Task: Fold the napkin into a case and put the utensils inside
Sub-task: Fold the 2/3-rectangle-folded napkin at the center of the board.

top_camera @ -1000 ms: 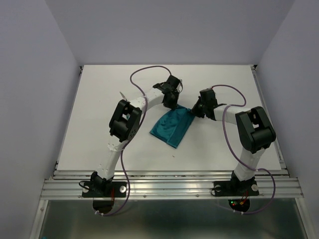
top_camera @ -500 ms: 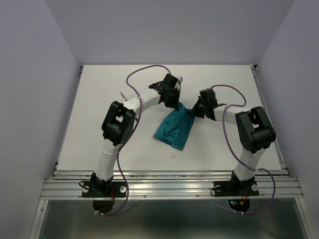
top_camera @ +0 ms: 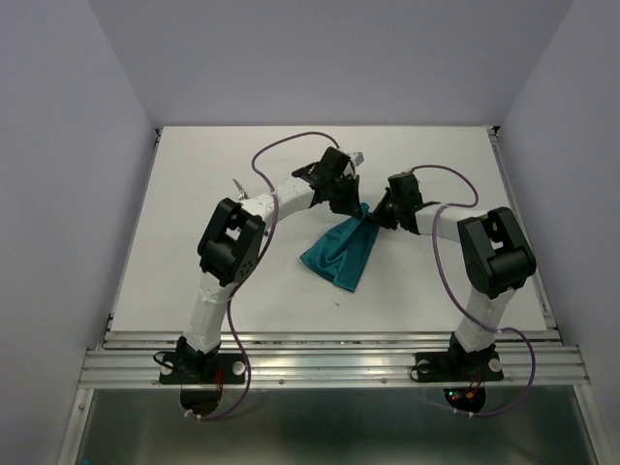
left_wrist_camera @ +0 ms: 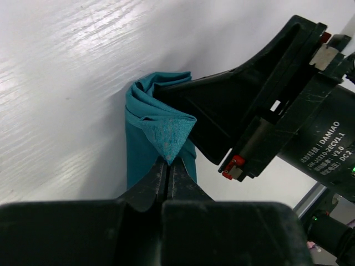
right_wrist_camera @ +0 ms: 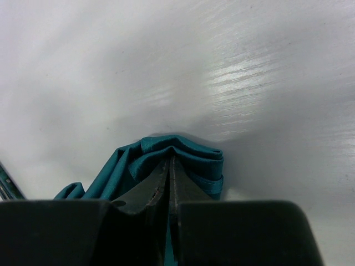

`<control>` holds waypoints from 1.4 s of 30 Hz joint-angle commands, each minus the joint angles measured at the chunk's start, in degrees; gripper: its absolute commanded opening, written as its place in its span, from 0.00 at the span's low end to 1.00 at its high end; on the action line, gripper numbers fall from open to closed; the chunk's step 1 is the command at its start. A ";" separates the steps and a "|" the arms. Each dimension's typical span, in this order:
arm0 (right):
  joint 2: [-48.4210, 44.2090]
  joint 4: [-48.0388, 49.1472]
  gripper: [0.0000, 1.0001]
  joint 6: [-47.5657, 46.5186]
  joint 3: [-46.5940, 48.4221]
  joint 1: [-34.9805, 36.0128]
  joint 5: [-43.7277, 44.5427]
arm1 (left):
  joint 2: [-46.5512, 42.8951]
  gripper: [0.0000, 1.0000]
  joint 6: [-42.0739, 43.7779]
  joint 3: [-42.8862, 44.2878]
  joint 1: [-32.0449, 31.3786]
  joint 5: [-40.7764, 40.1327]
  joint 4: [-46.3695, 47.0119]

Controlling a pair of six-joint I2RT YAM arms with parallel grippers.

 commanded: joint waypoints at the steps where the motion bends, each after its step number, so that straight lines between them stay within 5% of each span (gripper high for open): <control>1: 0.66 -5.34 0.07 -0.14 -0.73 -0.04 0.98 | -0.52 0.00 -1.94 0.63 -0.72 2.76 3.11; 26: -0.74 -4.90 0.09 0.47 -2.05 -0.04 0.54 | 10.91 0.00 -9.06 5.11 -1.95 0.91 2.68; 37: -9.27 -7.01 0.58 -0.94 -1.88 -1.10 3.35 | 12.41 0.00 -7.48 2.74 -1.95 0.74 1.53; 42: -9.98 -7.01 0.70 -1.20 -2.32 -2.76 1.25 | 12.49 0.00 -6.78 2.74 -1.95 1.09 1.71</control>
